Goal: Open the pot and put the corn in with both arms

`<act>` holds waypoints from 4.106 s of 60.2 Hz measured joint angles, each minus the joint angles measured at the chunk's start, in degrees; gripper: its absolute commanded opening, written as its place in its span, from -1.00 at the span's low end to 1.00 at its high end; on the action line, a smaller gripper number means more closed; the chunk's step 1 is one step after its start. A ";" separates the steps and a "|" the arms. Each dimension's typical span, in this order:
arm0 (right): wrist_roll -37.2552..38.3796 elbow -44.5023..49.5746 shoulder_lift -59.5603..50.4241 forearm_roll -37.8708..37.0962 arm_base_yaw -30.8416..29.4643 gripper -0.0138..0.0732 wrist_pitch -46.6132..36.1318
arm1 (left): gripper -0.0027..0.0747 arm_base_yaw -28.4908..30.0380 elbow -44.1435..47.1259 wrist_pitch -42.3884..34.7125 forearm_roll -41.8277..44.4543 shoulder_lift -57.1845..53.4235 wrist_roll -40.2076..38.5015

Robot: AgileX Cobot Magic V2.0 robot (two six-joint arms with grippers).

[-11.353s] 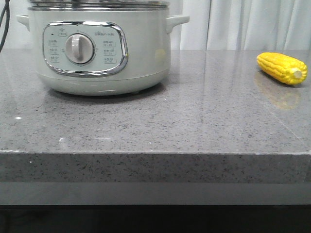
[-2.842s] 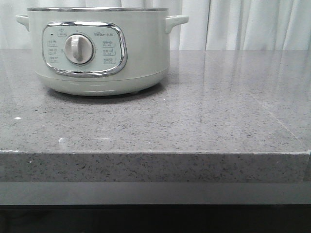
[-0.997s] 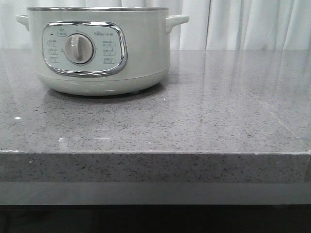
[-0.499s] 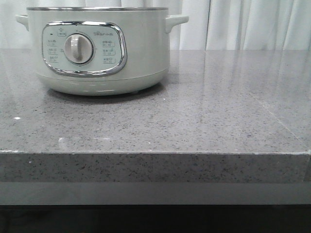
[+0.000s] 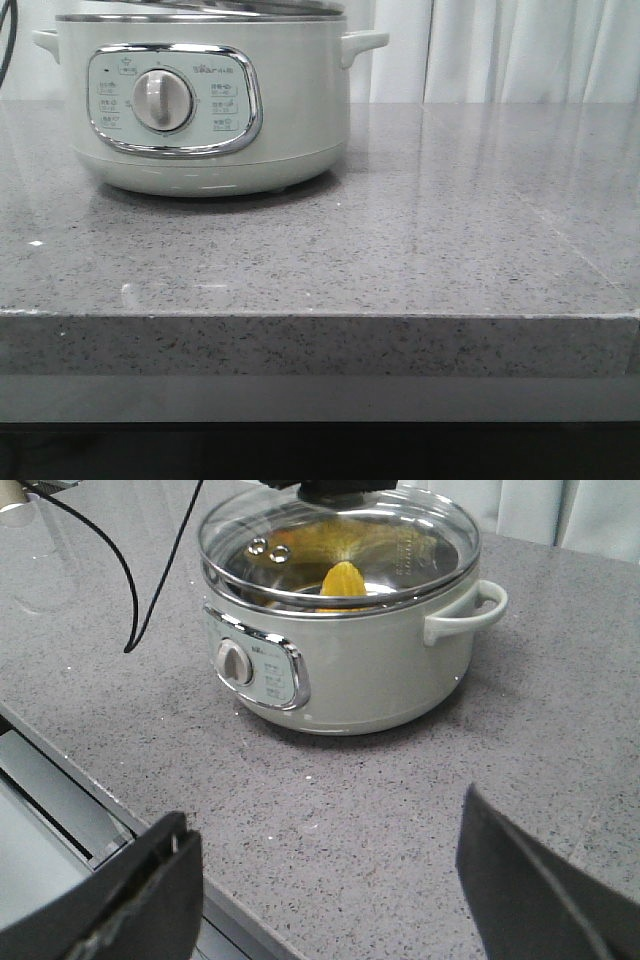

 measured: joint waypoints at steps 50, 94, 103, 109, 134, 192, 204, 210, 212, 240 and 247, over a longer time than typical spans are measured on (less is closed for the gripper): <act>0.00 0.00 0.00 0.00 0.00 0.58 0.00 | 0.25 0.00 -0.35 0.10 0.26 -0.16 0.00; 0.00 0.00 0.00 0.00 0.00 0.58 0.00 | 0.25 0.00 15.12 11.84 0.26 -30.89 2.51; 0.00 0.00 0.00 0.00 0.00 0.58 0.00 | 0.25 0.00 23.48 11.84 0.26 -40.10 2.59; 0.00 0.00 0.00 0.00 0.00 0.58 0.00 | 0.25 0.00 29.91 11.84 0.26 -47.16 2.59; 0.00 0.00 0.00 0.00 0.00 0.58 1.46 | 0.25 0.00 46.85 12.17 0.26 -67.35 2.59; 0.00 0.00 0.00 0.00 0.00 -0.84 1.49 | -0.98 0.00 48.17 12.67 0.26 -68.25 2.63; 0.00 0.00 0.00 0.00 0.00 -0.84 1.59 | -0.98 0.18 49.15 11.81 0.26 -68.93 2.63; 0.00 0.00 0.00 0.00 0.00 -0.84 1.59 | -0.98 2.76 52.95 8.50 0.14 -72.20 2.63; 0.00 0.00 0.00 0.00 0.00 -0.84 1.59 | -0.98 4.15 54.21 7.04 -0.01 -73.38 2.63; 0.00 0.00 0.00 0.00 0.00 -0.84 1.59 | -0.98 19.41 84.31 -10.43 -1.76 -95.82 2.63; 0.00 0.00 0.00 0.00 0.00 -0.84 1.59 | -0.98 21.49 89.82 -13.46 -4.62 -99.36 2.63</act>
